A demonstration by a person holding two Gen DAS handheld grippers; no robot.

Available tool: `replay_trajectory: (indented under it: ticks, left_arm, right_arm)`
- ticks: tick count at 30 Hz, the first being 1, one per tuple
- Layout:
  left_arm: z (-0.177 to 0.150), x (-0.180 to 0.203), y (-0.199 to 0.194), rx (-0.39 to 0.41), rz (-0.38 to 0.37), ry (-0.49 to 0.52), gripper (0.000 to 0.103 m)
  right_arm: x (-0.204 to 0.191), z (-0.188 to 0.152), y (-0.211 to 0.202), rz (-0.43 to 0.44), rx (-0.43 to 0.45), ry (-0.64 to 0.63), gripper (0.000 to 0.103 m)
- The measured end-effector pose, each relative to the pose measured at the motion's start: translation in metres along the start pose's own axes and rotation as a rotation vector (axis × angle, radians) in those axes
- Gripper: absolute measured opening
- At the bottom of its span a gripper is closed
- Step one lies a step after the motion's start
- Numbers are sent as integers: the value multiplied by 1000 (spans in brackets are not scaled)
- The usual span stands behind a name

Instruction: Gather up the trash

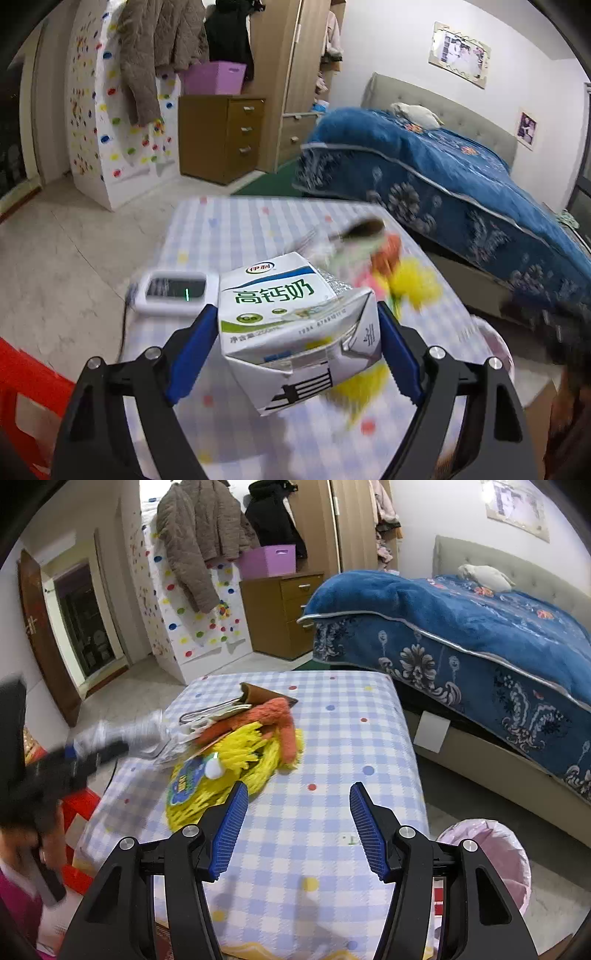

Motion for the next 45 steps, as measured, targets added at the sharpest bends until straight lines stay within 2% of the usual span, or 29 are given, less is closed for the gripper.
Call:
replay_trajectory:
  ticks: [3, 7, 11, 12, 14, 20, 24, 27, 28, 30, 36, 41, 45]
  left_arm:
    - [-31, -4, 4, -72, -27, 0, 82]
    - [-54, -11, 10, -134, -22, 23, 82]
    - [-61, -19, 15, -165, 14, 31, 83]
    - [-62, -21, 14, -165, 22, 24, 90]
    - [-62, -21, 10, -157, 36, 13, 95]
    - [-61, -6, 11, -167, 102, 13, 96]
    - [-62, 8, 26, -212, 186, 69, 96]
    - [-62, 10, 36, -242, 224, 75, 96]
    - [-62, 8, 37, -243, 222, 70, 95]
    - [-61, 6, 37, -237, 212, 67, 79]
    - [-49, -11, 14, -176, 173, 21, 78]
    - [-27, -29, -8, -110, 165, -17, 78]
    - [-9, -43, -12, -72, 173, -42, 78]
  right_arm:
    - [-8, -1, 0, 5, -3, -11, 58]
    - [-16, -2, -1, 7, -8, -28, 58]
    - [-20, -3, -3, 4, -9, -32, 58]
    - [-20, -4, -3, 2, -9, -33, 58]
    - [-21, -4, -4, -1, -9, -34, 58]
    - [-19, -8, -6, -7, -10, -22, 58]
    - [-16, -11, -7, -4, -12, -16, 58]
    - [-15, -11, -7, -1, -13, -13, 58]
    - [-15, -12, -7, -1, -13, -12, 58]
    - [-13, -13, -7, 0, -16, -9, 58]
    - [-19, -14, 1, 16, -36, -22, 57]
    - [-33, 2, 12, 36, -27, -59, 53]
    - [-46, 23, 25, 40, -13, -94, 40]
Point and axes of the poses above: each gripper's, at about its wrist camera, not at the fingertips, and y roughly the way its jaws point, x to its right, z to its top, the point moved 1 cm from there along y, roughly the way its jaws point, and after that the axes turned 10 degrees about z, right-handed, at the moved point
